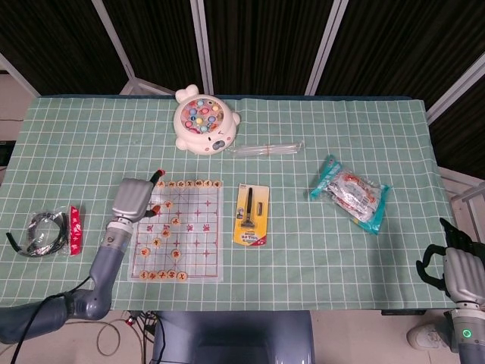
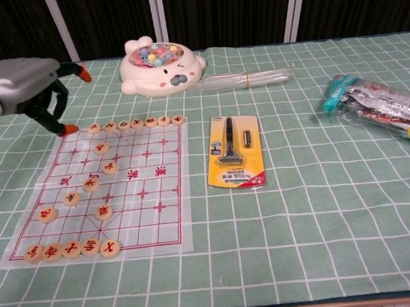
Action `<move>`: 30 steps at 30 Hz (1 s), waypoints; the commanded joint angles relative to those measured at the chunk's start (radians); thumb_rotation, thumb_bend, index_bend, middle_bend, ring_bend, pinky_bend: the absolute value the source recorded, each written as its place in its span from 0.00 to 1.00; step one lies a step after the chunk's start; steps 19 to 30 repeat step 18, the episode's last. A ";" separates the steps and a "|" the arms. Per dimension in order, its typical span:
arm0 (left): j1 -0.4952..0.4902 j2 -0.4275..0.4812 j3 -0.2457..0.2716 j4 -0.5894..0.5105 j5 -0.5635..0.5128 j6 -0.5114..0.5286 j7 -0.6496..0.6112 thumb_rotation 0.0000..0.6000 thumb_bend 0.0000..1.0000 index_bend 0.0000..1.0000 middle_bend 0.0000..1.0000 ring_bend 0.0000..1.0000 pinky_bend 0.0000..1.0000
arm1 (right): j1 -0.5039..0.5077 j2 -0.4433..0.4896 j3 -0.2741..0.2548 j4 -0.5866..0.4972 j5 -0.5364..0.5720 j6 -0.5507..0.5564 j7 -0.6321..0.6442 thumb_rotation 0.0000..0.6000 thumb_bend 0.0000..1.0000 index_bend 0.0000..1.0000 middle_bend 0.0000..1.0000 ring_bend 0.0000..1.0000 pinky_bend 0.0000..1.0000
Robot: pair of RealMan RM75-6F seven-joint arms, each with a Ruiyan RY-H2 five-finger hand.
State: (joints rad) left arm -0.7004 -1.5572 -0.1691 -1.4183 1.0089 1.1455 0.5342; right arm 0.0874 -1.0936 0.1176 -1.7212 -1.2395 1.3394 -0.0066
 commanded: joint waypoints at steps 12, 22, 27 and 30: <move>0.326 0.291 0.232 -0.236 0.266 0.339 -0.153 1.00 0.01 0.00 0.00 0.00 0.06 | 0.000 -0.020 -0.003 0.008 -0.010 0.036 -0.089 1.00 0.41 0.00 0.00 0.00 0.00; 0.413 0.350 0.285 -0.257 0.297 0.397 -0.207 1.00 0.01 0.00 0.00 0.00 0.02 | -0.001 -0.029 0.000 0.011 -0.014 0.053 -0.107 1.00 0.41 0.00 0.00 0.00 0.00; 0.413 0.350 0.285 -0.257 0.297 0.397 -0.207 1.00 0.01 0.00 0.00 0.00 0.02 | -0.001 -0.029 0.000 0.011 -0.014 0.053 -0.107 1.00 0.41 0.00 0.00 0.00 0.00; 0.413 0.350 0.285 -0.257 0.297 0.397 -0.207 1.00 0.01 0.00 0.00 0.00 0.02 | -0.001 -0.029 0.000 0.011 -0.014 0.053 -0.107 1.00 0.41 0.00 0.00 0.00 0.00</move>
